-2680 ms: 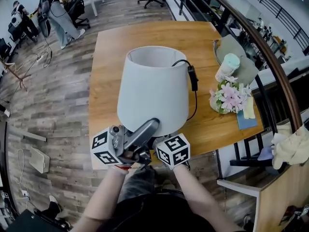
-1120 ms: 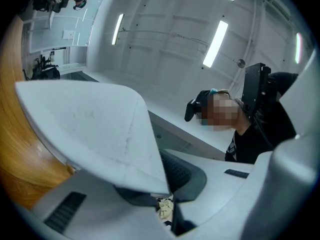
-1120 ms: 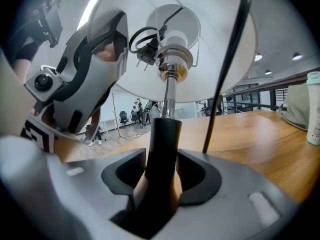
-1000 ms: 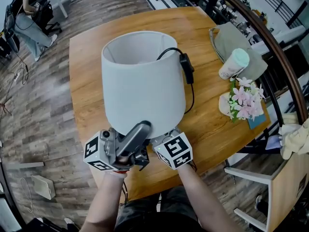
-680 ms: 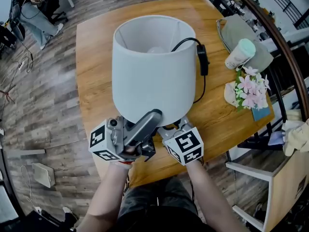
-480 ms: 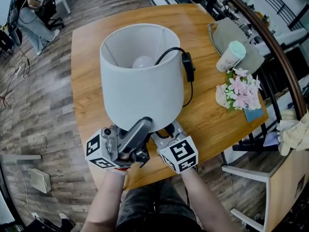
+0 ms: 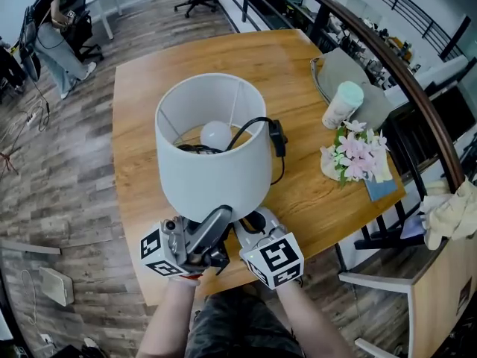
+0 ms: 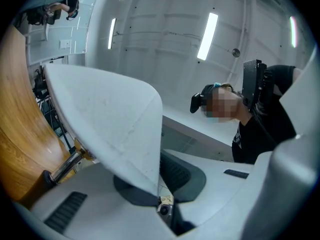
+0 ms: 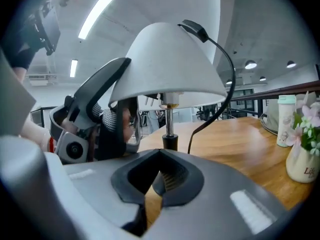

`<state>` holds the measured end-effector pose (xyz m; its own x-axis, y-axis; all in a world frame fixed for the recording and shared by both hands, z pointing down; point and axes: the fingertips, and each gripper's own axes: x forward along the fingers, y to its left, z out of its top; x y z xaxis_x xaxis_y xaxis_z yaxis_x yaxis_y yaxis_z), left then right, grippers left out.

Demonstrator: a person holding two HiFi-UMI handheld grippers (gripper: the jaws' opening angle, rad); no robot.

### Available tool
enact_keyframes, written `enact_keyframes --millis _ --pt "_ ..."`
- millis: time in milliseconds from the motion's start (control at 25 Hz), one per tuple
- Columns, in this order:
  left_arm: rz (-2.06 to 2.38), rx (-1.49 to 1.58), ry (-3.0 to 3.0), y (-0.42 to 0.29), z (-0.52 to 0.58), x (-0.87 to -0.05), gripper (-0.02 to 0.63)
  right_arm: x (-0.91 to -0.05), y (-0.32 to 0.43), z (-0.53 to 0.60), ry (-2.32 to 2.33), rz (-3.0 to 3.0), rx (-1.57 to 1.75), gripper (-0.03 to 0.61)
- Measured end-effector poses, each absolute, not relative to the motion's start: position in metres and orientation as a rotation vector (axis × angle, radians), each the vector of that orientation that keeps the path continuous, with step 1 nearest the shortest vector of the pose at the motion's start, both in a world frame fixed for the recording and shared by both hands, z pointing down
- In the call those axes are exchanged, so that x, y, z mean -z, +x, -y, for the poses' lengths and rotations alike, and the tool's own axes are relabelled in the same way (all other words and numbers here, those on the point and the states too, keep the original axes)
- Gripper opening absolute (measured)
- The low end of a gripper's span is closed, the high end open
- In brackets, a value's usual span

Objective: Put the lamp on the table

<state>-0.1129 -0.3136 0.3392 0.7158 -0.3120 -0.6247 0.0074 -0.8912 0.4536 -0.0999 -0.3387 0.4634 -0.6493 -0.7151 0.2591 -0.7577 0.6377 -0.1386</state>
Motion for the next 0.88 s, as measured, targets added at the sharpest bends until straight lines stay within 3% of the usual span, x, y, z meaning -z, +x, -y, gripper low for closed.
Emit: enact_keyframes --millis 600,880 --pt "0.308 0.983 2.473 -0.112 0.287 -0.361 0.038 -0.436 -0.097 0.315 1.267 2.699 -0.273 0.008" --pt "0.437 0.818 2.531 -0.105 0.283 -0.374 0.057 -0.431 -0.095 0.307 1.283 2.716 -0.304 0.008"
